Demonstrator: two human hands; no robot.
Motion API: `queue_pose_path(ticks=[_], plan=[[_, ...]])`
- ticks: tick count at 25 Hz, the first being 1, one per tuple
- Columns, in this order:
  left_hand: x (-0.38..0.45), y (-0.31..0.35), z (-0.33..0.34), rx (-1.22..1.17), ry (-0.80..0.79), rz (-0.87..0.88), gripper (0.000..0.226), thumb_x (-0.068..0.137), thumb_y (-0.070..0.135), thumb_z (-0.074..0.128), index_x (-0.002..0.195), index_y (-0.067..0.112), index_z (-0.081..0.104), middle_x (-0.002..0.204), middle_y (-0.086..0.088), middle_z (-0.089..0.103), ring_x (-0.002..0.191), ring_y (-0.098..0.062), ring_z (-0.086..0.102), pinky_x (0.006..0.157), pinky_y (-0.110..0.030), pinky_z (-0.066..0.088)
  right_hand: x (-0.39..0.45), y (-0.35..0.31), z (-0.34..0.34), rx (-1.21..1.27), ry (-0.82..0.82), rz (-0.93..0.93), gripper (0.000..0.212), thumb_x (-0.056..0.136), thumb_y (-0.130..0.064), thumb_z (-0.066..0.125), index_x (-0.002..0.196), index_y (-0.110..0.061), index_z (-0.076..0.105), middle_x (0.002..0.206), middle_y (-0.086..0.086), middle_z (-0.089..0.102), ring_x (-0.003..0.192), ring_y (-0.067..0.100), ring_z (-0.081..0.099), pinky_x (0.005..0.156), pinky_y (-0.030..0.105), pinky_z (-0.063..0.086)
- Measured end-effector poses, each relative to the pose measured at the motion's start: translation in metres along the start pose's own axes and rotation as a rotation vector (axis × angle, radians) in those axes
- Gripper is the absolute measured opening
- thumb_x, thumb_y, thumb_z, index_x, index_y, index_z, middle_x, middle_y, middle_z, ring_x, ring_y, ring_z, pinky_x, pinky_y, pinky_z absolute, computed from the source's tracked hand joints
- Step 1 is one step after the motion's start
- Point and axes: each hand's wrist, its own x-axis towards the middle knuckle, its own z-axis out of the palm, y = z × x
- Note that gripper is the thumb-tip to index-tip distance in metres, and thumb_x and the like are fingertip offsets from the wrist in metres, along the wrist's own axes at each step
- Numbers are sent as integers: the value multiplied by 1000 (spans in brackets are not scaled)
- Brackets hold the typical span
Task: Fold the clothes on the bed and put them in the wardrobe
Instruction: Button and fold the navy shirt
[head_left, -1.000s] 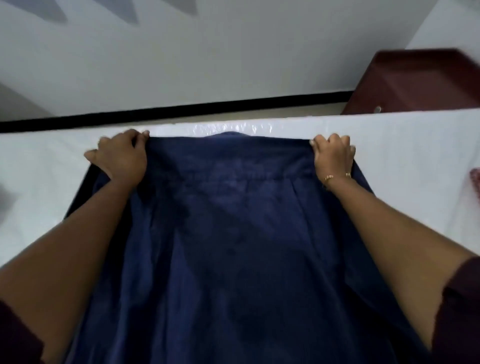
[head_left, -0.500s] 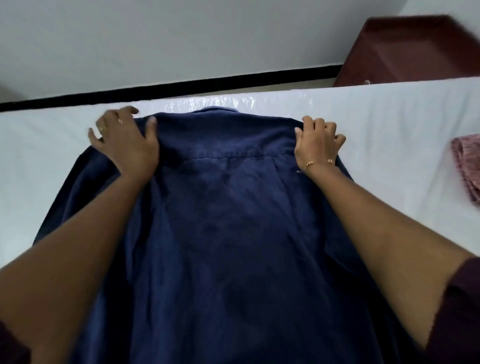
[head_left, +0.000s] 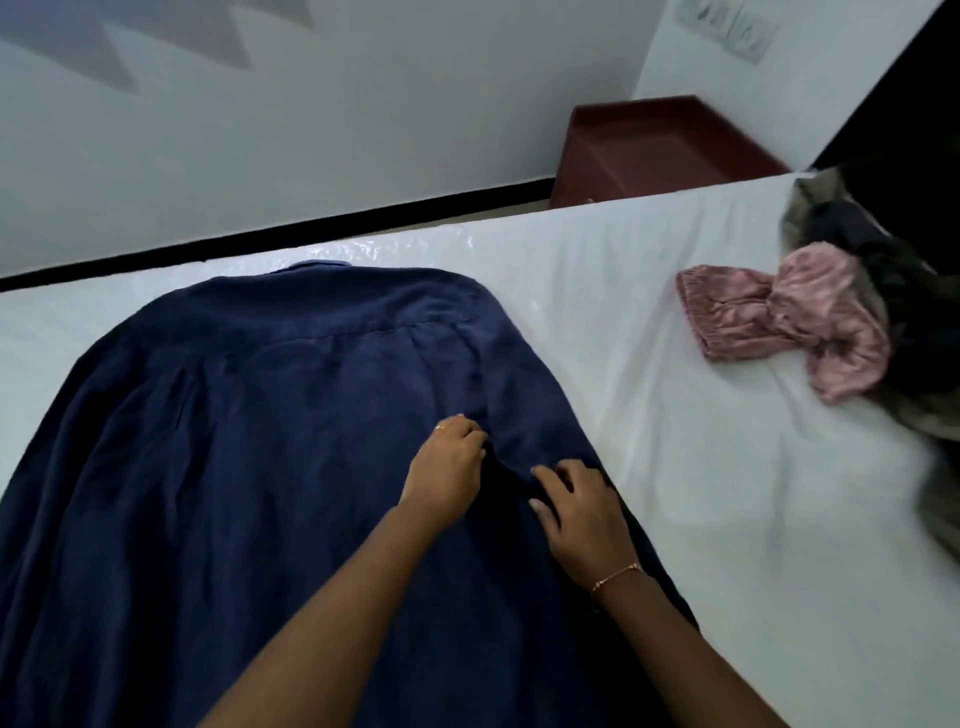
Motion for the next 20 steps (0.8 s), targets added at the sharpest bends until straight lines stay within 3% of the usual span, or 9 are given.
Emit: queue_pose_path(ticks=[3, 5, 7, 9, 11, 13, 16, 18, 20], plan=[[-1, -2, 21, 116, -219, -105, 50, 105, 42, 56, 148, 16, 56, 162, 1, 42, 153, -31, 32, 125, -46, 31, 8, 30, 11, -95, -82, 109, 75, 117, -30, 83, 187, -44, 58, 194, 9, 49, 178, 43, 47, 132, 80, 66], [4, 2, 26, 229, -264, -142, 59, 105, 57, 47, 153, 24, 48, 169, 7, 29, 157, -30, 21, 123, -56, 30, 25, 58, 7, -134, -124, 141, 91, 116, -13, 74, 193, -50, 43, 204, 6, 31, 184, 46, 33, 141, 77, 59], [16, 12, 27, 297, -290, -162, 62, 103, 64, 41, 155, 30, 41, 171, 11, 21, 159, -28, 16, 119, -65, 29, 49, 77, -1, -174, -113, 171, 96, 112, -3, 73, 191, -51, 48, 196, 10, 43, 170, 47, 48, 127, 69, 69], [26, 25, 25, 343, -274, -147, 69, 101, 68, 39, 158, 30, 34, 172, 9, 17, 160, -27, 12, 117, -71, 23, 62, 78, -5, -108, -62, 268, 81, 112, -7, 77, 182, -45, 64, 171, 12, 67, 138, 45, 66, 106, 64, 76], [30, 43, 28, 391, -233, -71, 75, 99, 70, 37, 158, 25, 36, 171, 2, 24, 160, -27, 15, 121, -69, 15, 69, 73, -15, 122, -44, 408, 55, 117, -25, 80, 172, -32, 75, 148, 13, 77, 123, 45, 72, 104, 63, 77], [25, 66, 37, 393, -239, 9, 82, 97, 74, 32, 159, 20, 36, 169, -4, 29, 160, -28, 15, 127, -62, 9, 75, 78, -36, 346, -187, 477, 37, 121, -43, 78, 149, -20, 84, 132, 15, 87, 118, 44, 78, 105, 57, 74], [2, 87, 57, 362, -284, 78, 95, 94, 83, 29, 167, 23, 17, 174, -8, 10, 161, -32, 0, 128, -61, 5, 79, 108, -50, 466, -287, 548, 58, 121, -60, 79, 107, -4, 90, 106, 24, 91, 99, 45, 81, 87, 51, 64], [-18, 86, 62, 394, -231, 164, 99, 93, 82, 36, 167, 22, 13, 175, -8, 1, 161, -34, -4, 126, -63, 3, 85, 135, -57, 408, -178, 634, 59, 123, -57, 79, 103, -2, 90, 106, 28, 91, 94, 44, 78, 90, 57, 71], [-40, 86, 63, 401, -191, 235, 97, 92, 76, 46, 166, 20, 20, 175, -10, 3, 161, -36, 1, 125, -64, 4, 86, 157, -66, 321, -94, 714, 43, 126, -44, 74, 115, -5, 89, 122, 26, 91, 106, 45, 78, 102, 59, 77]])
